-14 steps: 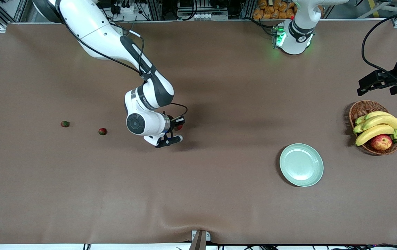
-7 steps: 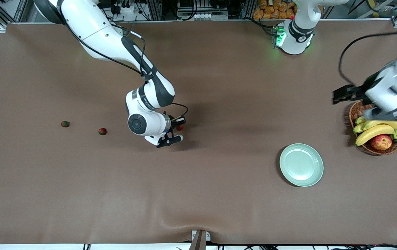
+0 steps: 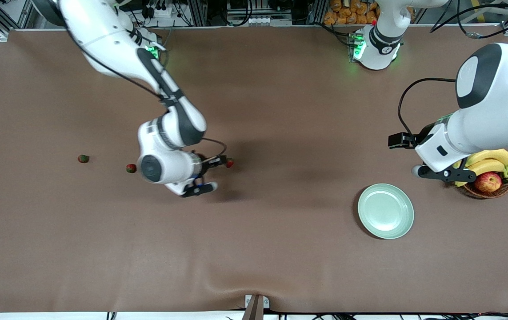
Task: Collect all strawberries into plate
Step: 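Carry the strawberry to mid-table with the right gripper while the left gripper approaches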
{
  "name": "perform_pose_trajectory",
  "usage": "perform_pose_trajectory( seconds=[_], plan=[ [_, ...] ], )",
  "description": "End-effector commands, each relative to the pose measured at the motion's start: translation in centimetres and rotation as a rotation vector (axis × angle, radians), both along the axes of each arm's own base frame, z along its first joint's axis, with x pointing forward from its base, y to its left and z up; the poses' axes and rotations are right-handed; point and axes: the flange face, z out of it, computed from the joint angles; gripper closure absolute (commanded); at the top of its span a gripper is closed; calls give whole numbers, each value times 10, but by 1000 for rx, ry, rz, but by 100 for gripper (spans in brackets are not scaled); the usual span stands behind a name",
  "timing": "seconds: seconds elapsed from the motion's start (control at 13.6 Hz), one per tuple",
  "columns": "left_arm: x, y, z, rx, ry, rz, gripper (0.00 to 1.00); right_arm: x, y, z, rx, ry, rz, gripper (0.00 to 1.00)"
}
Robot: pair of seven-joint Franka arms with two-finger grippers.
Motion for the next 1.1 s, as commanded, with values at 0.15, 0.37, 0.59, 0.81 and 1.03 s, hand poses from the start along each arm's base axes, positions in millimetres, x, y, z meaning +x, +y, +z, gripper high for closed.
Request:
perform_pose_trajectory(
  seconds=[0.15, 0.37, 0.59, 0.81, 1.03],
  plan=[
    [10, -30, -22, -54, 1, 18, 0, 24, -101, 40, -102, -19, -8, 0],
    [16, -86, -73, -46, 18, 37, 0, 28, -161, 35, -196, 15, -7, 0],
    [7, -172, -105, -48, -48, 63, 0, 26, -220, 13, -194, 43, 3, 0],
    [-4, -261, -138, -68, -68, 106, 0, 27, -251, 8, -182, 47, 6, 0],
    [-31, -337, -171, -100, -123, 130, 0, 20, -276, -11, -187, 82, -13, 0]
  ],
)
